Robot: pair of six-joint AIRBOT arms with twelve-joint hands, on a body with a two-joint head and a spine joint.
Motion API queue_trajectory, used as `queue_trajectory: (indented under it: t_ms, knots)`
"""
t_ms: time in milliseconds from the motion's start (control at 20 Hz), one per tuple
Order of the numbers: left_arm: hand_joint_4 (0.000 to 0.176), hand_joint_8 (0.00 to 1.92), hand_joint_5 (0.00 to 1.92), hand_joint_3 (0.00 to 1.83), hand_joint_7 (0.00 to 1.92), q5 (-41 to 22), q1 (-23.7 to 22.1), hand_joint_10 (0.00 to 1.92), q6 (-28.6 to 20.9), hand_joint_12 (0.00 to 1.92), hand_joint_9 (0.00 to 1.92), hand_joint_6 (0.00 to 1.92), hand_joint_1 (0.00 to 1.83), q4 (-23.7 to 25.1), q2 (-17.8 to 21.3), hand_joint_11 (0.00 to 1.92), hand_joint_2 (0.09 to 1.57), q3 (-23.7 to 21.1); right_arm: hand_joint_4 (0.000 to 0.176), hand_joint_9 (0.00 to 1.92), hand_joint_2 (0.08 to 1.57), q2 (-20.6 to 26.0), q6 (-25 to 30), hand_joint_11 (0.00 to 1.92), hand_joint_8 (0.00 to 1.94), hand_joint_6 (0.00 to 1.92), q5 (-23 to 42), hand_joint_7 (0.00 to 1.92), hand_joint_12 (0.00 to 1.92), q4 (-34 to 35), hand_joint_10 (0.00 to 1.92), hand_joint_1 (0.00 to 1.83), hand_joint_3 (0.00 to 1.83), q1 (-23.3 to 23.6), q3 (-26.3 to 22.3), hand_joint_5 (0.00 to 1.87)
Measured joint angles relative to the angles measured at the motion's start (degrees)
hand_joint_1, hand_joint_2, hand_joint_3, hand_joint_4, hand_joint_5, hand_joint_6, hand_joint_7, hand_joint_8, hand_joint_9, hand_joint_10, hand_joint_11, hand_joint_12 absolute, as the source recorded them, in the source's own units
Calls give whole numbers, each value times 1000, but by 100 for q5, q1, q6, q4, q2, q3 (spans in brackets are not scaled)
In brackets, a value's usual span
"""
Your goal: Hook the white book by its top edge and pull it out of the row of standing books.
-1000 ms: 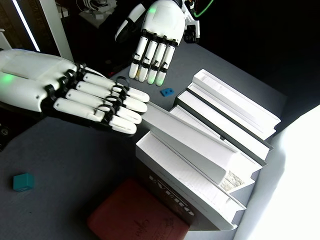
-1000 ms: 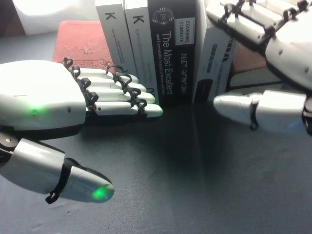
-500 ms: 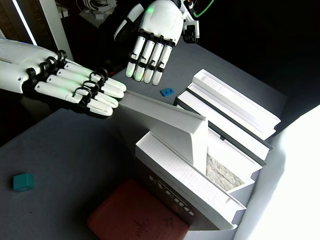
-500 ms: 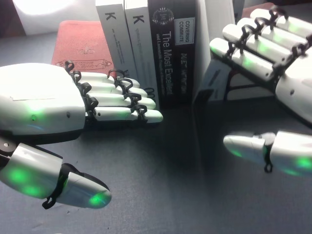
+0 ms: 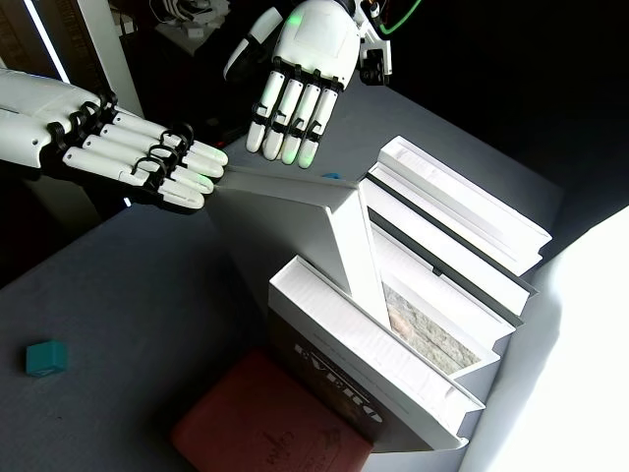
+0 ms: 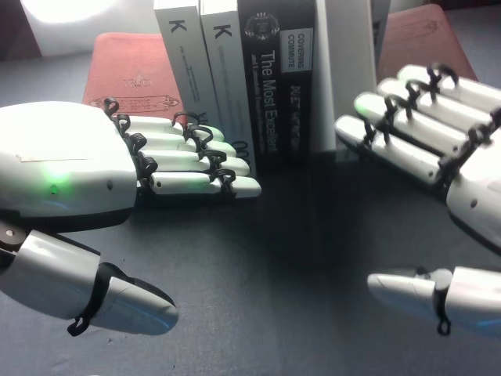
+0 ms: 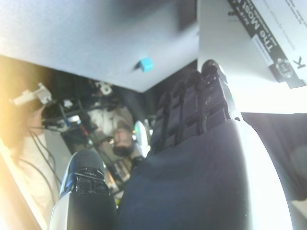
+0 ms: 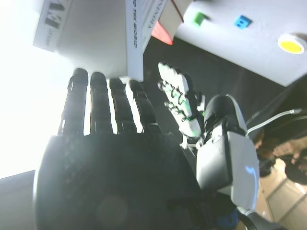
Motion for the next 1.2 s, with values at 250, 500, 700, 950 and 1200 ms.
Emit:
queue_trajectory:
  t_ms: [250,500,700,950,1200]
  knots:
    - [0,0,0,3,0,0,0,0,0,0,0,0,0,0,0,0,1178,0,0,0,1144,-4,2,0,0,0,-101,0,0,33,0,0,0,-234,0,0]
    - [0,0,0,4,0,9,0,0,0,0,0,0,0,4,0,0,1180,0,0,0,1147,-57,76,0,0,0,-162,0,0,15,0,0,0,-448,55,0]
    - [0,0,0,3,0,2,0,0,0,0,0,0,0,4,0,0,1179,0,0,0,1148,-251,107,0,0,0,-166,0,0,-24,0,0,0,-542,256,0]
    - [0,0,0,0,0,7,0,0,0,0,0,0,0,11,0,0,1168,0,0,0,1150,-382,107,0,0,0,-142,0,0,33,0,0,0,-695,348,0]
    - [0,0,0,4,0,2,-28,0,-2,0,0,0,0,39,0,0,1181,0,0,0,1151,-435,42,0,0,0,-129,0,0,85,0,0,1,-975,391,0]
